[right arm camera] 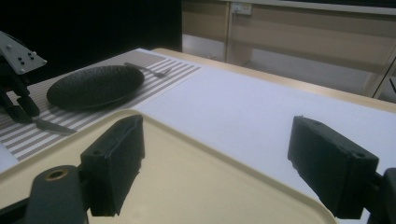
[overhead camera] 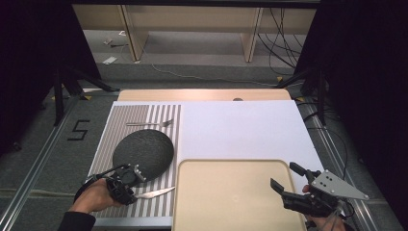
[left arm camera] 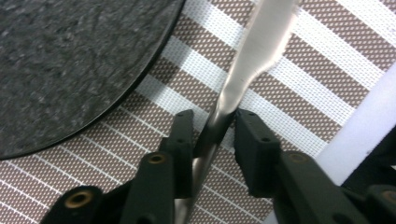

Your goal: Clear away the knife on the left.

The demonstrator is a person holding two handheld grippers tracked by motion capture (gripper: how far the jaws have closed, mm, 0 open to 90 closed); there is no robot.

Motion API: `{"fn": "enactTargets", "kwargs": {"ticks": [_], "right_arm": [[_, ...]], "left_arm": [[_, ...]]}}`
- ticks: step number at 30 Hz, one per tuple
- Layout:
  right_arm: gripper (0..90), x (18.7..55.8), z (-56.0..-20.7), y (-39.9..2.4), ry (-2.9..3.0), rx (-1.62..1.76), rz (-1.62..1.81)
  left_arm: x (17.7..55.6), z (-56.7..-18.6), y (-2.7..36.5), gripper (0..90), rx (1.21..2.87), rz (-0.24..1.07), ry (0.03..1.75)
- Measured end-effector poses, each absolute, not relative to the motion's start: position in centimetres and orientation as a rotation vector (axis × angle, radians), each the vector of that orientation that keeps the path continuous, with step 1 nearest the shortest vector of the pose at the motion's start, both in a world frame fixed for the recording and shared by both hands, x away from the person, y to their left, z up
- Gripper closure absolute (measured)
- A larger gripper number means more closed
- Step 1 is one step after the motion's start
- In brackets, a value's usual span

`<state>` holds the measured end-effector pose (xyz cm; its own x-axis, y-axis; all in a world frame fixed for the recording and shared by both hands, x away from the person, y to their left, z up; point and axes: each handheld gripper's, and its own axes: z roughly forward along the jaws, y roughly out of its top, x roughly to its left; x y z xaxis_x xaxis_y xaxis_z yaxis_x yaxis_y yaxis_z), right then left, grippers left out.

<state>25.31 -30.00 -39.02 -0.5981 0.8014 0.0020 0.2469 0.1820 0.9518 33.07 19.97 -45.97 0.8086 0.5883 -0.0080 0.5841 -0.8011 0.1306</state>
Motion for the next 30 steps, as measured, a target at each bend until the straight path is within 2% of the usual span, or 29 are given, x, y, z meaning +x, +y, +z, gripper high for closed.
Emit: {"fn": "enactTargets", "kwargs": {"ticks": [5,25,30], "right_arm": [[19.6,25.3,-39.0,-30.0,1.954,0.981,1.424],[20.0,25.3,-39.0,-30.0,1.955,0.985,1.420],[20.0,25.4,-39.0,-30.0,1.955,0.986,1.419]], "left_arm": [[33.1,-45.9,19.8,78.4,2.892,0.046,0.889],[32.8,-45.2,19.5,79.9,2.911,0.044,0.888],[32.7,-44.7,19.1,79.9,2.877,0.000,0.888]]}}
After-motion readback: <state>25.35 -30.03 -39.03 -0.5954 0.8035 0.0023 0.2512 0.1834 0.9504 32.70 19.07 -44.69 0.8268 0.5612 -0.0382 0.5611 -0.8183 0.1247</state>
